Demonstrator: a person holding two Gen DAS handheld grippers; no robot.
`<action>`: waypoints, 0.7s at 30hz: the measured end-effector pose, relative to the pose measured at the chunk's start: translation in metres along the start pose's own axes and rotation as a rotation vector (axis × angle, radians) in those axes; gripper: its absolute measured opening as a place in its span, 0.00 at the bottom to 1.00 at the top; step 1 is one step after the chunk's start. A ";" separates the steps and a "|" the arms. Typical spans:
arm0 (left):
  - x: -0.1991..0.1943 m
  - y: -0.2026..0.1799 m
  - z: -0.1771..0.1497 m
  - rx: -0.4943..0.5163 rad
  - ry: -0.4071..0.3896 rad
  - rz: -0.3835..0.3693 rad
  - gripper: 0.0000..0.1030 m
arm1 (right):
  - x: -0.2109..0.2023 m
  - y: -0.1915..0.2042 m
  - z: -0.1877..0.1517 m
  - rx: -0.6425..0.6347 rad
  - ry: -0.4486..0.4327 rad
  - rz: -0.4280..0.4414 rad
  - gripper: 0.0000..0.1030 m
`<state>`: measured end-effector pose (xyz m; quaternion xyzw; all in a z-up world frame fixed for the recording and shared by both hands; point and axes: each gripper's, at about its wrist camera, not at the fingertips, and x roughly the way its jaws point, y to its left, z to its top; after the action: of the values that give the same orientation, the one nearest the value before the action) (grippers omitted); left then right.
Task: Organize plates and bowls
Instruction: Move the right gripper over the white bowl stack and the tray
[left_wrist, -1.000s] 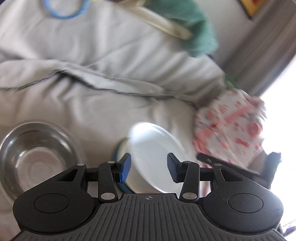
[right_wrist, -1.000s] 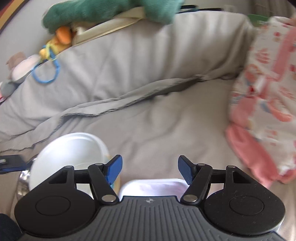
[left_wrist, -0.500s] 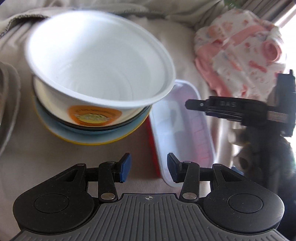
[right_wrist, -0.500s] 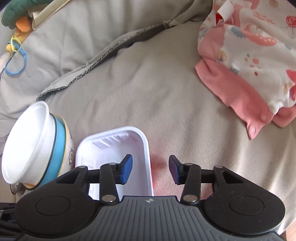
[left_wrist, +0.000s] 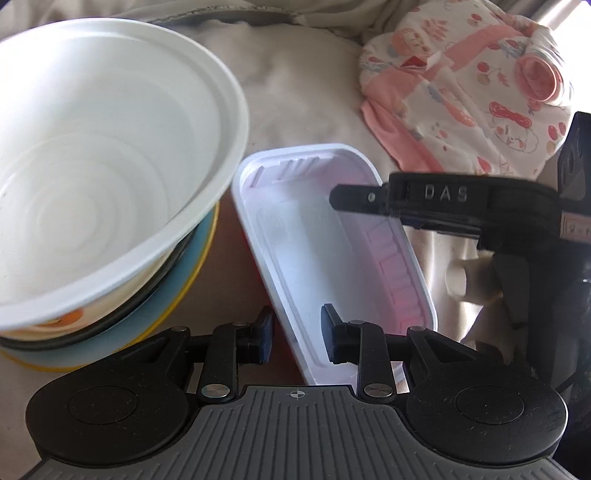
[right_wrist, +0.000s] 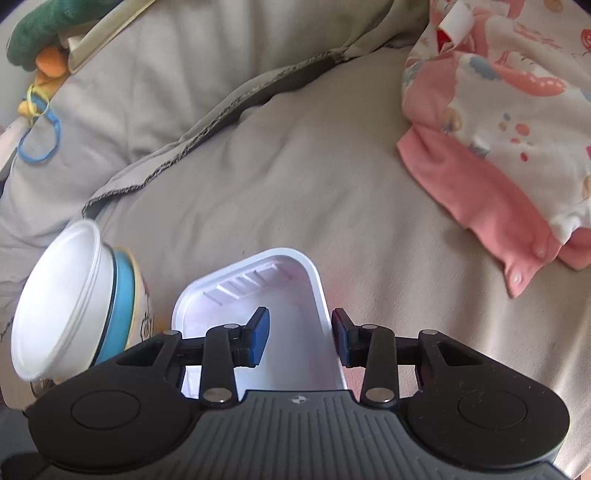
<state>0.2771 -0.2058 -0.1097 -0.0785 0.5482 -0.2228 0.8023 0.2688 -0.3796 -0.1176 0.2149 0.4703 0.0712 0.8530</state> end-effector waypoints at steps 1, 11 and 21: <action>-0.001 0.001 0.000 -0.006 -0.002 -0.007 0.30 | -0.001 -0.001 0.002 0.007 -0.005 0.002 0.36; -0.048 0.009 -0.016 -0.014 -0.028 -0.091 0.30 | -0.034 0.020 0.012 -0.099 -0.127 -0.127 0.36; -0.197 0.076 -0.027 -0.170 -0.406 0.010 0.30 | -0.050 0.100 0.030 -0.240 -0.154 0.097 0.55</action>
<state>0.2134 -0.0478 0.0185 -0.1864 0.3927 -0.1516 0.8877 0.2750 -0.3153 -0.0218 0.1389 0.3806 0.1512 0.9017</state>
